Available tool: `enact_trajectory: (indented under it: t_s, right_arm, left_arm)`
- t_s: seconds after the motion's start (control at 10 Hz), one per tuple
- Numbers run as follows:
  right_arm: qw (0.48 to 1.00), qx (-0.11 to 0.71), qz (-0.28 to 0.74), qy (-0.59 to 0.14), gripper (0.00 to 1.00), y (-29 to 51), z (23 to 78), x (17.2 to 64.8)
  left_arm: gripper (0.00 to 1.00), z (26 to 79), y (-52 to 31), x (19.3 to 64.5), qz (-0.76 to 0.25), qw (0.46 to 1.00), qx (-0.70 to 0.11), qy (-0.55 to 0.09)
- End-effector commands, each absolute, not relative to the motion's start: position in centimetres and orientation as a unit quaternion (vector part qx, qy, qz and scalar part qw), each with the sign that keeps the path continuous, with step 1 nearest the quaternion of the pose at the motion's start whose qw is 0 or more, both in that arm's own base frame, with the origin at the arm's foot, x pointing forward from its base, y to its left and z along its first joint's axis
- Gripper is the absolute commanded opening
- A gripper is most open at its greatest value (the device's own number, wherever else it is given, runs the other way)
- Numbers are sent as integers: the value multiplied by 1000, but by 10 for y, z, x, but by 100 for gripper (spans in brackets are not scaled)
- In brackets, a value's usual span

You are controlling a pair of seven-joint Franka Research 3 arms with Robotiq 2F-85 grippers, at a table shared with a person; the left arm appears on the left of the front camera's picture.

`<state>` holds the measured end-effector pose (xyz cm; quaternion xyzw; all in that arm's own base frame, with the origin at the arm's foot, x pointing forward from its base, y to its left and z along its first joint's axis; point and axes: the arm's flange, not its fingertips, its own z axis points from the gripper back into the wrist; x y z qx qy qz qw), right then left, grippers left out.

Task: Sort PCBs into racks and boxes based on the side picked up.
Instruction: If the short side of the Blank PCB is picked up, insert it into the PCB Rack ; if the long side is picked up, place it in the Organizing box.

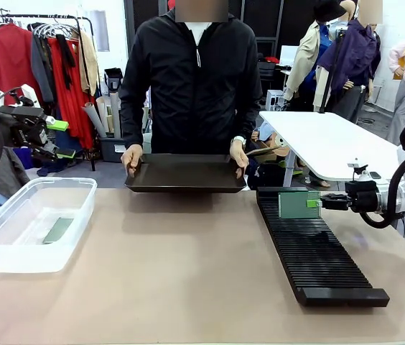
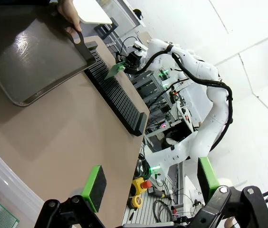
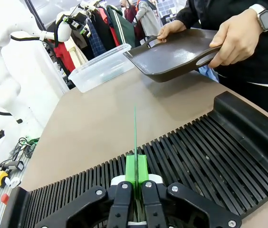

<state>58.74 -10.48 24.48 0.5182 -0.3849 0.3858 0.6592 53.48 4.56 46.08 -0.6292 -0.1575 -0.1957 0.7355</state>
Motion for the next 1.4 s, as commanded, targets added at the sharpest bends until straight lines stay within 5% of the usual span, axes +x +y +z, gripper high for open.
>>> enact_trajectory:
  t_s: [0.0,1.3]
  right_arm:
    - [656,513,387,-397,0,-103,245,592]
    - [643,499,402,-419,0,-102,234,595]
  left_arm:
    - [100,463,46,534,-195,734,-631,-162]
    - [100,463,46,534,-195,734,-631,-162]
